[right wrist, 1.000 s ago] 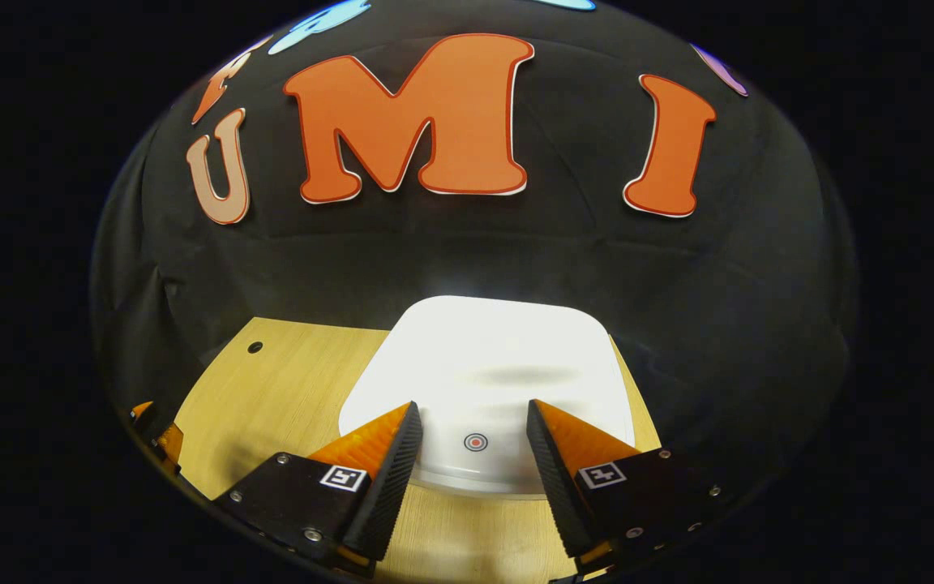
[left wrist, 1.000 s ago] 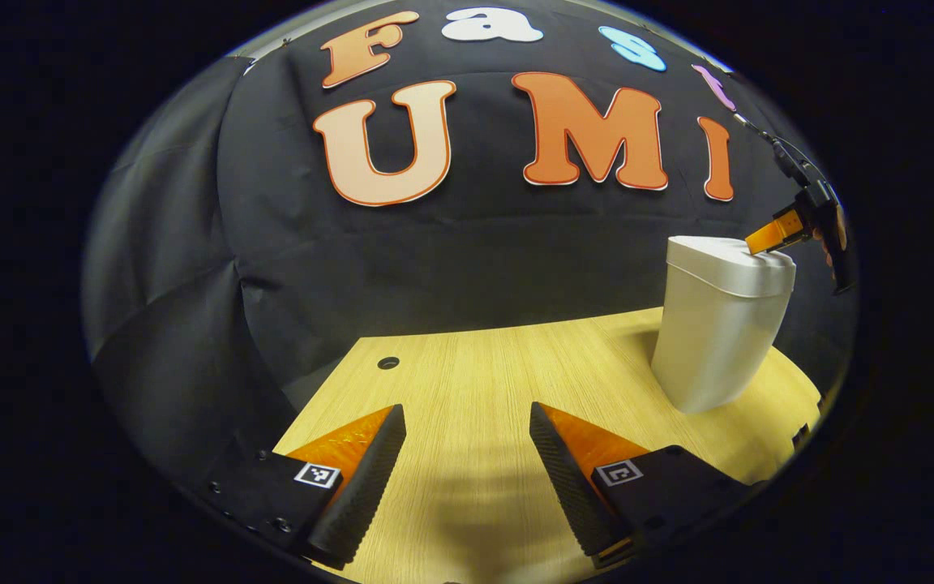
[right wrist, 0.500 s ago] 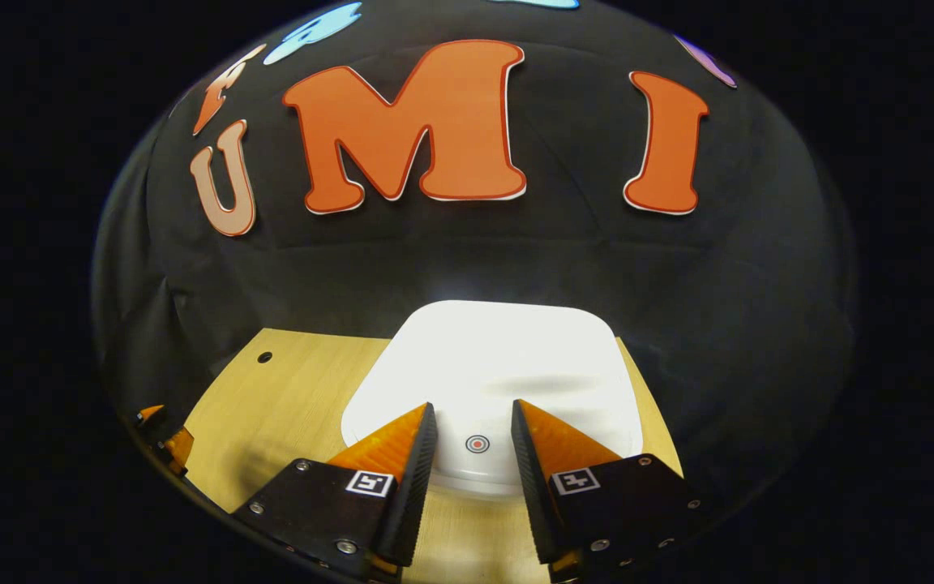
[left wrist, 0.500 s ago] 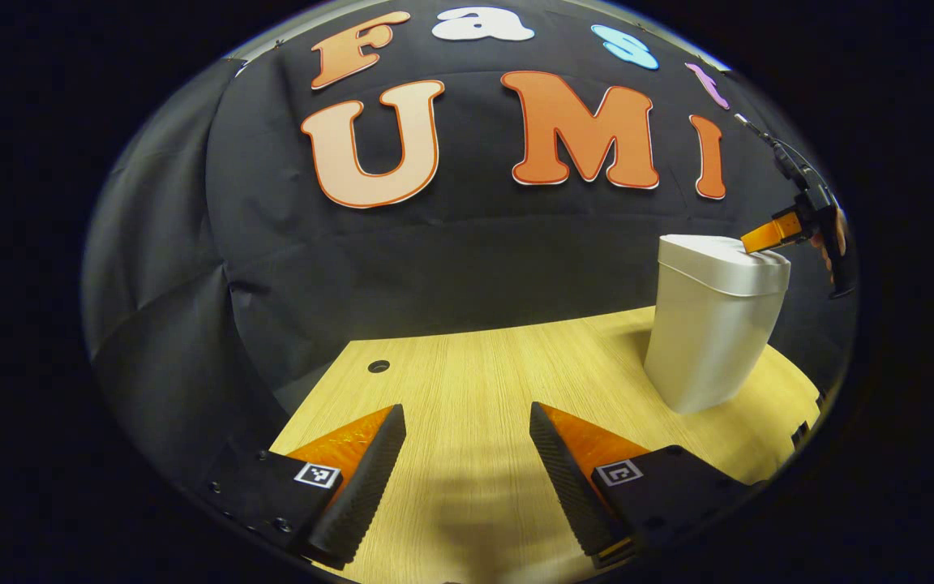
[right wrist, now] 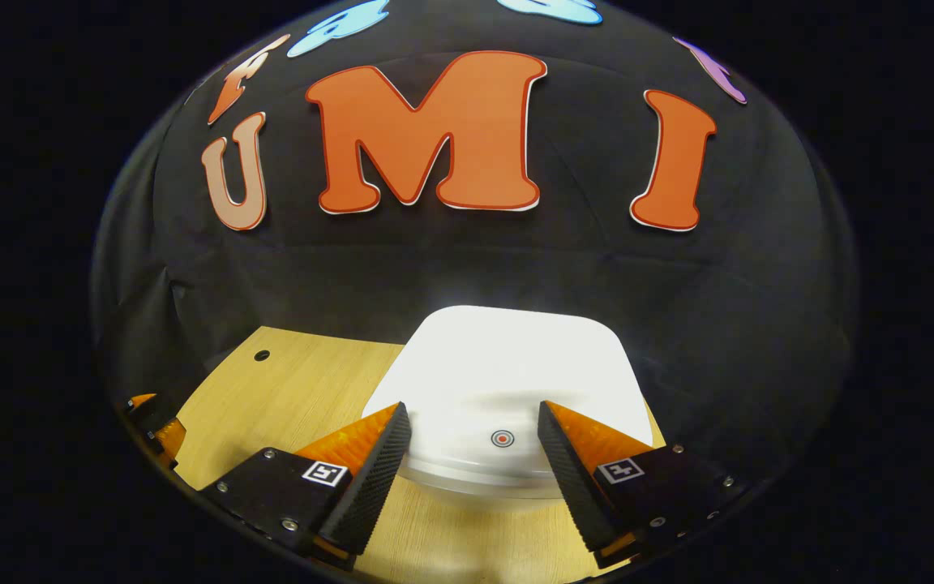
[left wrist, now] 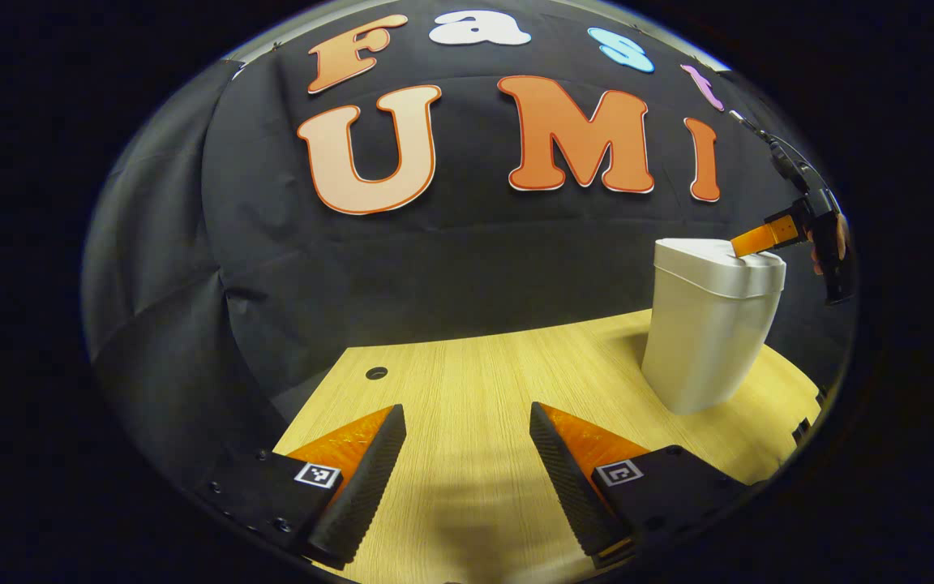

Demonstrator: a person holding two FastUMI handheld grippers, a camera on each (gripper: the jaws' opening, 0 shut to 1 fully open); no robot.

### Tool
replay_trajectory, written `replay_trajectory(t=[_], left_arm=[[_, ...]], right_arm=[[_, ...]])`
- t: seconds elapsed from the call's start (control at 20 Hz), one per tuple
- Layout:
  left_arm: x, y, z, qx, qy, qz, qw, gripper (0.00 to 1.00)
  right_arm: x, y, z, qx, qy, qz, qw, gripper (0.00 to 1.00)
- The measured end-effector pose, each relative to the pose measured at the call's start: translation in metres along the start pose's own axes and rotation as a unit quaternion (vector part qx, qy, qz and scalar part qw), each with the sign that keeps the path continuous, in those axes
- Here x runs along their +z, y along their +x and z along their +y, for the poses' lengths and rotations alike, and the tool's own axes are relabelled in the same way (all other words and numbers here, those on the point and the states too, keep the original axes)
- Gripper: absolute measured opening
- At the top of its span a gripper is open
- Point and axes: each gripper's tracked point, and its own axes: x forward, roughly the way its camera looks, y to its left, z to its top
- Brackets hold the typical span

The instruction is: Press the lid of the desktop garbage bin to open it, pick up the crumpled paper on the desktop and throw it into the bin, then pick up the pop can on the desktop and drop it into the bin, and finally close the garbage bin lid.

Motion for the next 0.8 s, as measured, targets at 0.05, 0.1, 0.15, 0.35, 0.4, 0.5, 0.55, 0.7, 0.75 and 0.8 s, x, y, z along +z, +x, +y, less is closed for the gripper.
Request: replay_trajectory(t=[0.05,0.1,0.15,0.35,0.4,0.5,0.55,0.7,0.75,0.8], left_arm=[[0.001,0.000,-0.001,-0.002,0.001,-0.001,1.000,0.99],[0.002,0.000,-0.002,-0.005,0.002,-0.003,1.000,0.98],[0.002,0.000,-0.004,-0.007,0.002,-0.005,1.000,0.98],[0.010,0.001,-0.012,-0.024,0.011,-0.014,1.000,0.98],[0.015,0.002,-0.014,-0.028,0.017,-0.021,0.999,0.98],[0.022,0.005,-0.021,-0.037,0.024,-0.030,0.999,0.98],[0.025,0.007,-0.023,-0.040,0.027,-0.034,0.998,0.98],[0.039,0.009,-0.029,-0.045,0.033,-0.051,0.997,0.98],[0.044,0.010,-0.031,-0.046,0.035,-0.059,0.997,0.98],[0.052,0.011,-0.032,-0.047,0.036,-0.066,0.996,0.98]], right_arm=[[0.000,-0.002,0.001,0.000,0.003,-0.005,1.000,0.98],[-0.002,-0.002,0.002,0.001,0.003,-0.007,1.000,0.98],[-0.003,-0.005,0.005,0.005,0.000,-0.009,1.000,0.98],[-0.006,-0.015,0.012,0.008,0.002,-0.025,1.000,0.98],[-0.006,-0.016,0.014,0.008,0.006,-0.030,0.999,0.98],[-0.008,-0.019,0.018,0.009,0.014,-0.043,0.999,0.98],[-0.010,-0.022,0.021,0.011,0.014,-0.049,0.999,0.98],[-0.021,-0.030,0.037,0.027,0.005,-0.056,0.998,0.98],[-0.021,-0.035,0.040,0.031,0.000,-0.062,0.998,0.98],[-0.020,-0.040,0.045,0.035,0.000,-0.069,0.997,0.98]])
